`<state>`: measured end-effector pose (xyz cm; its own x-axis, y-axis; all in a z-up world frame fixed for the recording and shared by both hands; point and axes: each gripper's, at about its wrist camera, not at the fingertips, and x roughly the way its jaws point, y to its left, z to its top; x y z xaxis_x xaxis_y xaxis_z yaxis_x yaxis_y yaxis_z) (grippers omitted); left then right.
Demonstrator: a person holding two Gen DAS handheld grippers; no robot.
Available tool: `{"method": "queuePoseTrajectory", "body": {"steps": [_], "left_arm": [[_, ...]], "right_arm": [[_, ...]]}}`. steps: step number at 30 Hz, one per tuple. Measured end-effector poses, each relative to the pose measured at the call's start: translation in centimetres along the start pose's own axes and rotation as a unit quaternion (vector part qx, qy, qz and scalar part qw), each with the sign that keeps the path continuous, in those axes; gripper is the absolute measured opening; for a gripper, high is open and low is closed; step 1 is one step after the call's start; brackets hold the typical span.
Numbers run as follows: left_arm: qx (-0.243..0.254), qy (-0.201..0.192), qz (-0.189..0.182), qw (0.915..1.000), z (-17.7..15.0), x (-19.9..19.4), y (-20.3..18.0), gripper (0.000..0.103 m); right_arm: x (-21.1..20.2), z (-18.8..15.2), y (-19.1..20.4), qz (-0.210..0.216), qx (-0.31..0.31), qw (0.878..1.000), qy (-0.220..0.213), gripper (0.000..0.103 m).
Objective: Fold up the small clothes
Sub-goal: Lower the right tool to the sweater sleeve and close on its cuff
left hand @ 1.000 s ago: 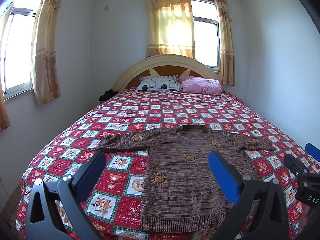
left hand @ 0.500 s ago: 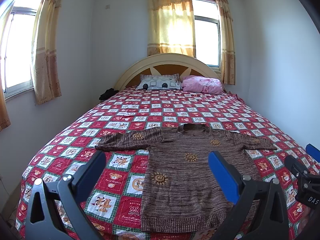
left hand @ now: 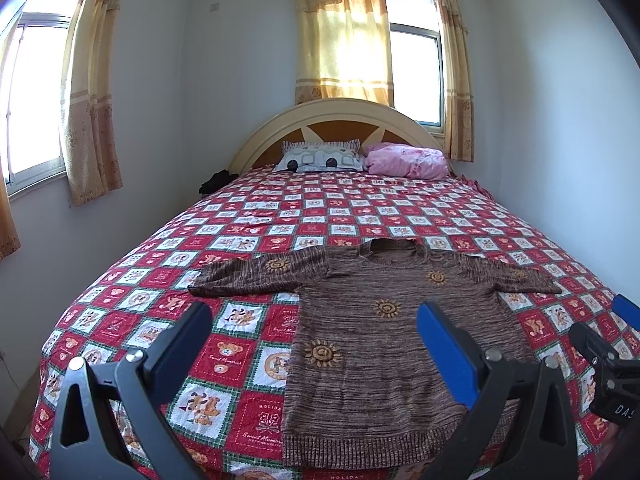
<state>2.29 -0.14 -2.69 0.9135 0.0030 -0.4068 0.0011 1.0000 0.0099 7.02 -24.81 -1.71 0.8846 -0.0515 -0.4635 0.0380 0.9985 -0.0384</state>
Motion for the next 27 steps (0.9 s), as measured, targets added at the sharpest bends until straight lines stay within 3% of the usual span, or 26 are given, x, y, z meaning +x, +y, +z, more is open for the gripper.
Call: {"method": "queuePoseTrajectory", "body": {"steps": [8, 16, 27], "left_arm": [[0.013, 0.040, 0.010, 0.9991, -1.5, 4.6, -0.2, 0.103], [0.046, 0.091, 0.012, 0.9947, -3.4, 10.6, -1.3, 0.103], [0.080, 0.106, 0.021, 0.9909, -1.9, 16.5, -2.0, 0.103]], "right_arm": [[4.3, -1.8, -2.4, 0.005, 0.023, 0.998, 0.051, 0.102], [9.6, -2.8, -8.2, -0.014, 0.071, 0.992, 0.101, 0.102], [15.7, -1.7, -14.9, -0.047, 0.108, 0.983, 0.138, 0.102]]}}
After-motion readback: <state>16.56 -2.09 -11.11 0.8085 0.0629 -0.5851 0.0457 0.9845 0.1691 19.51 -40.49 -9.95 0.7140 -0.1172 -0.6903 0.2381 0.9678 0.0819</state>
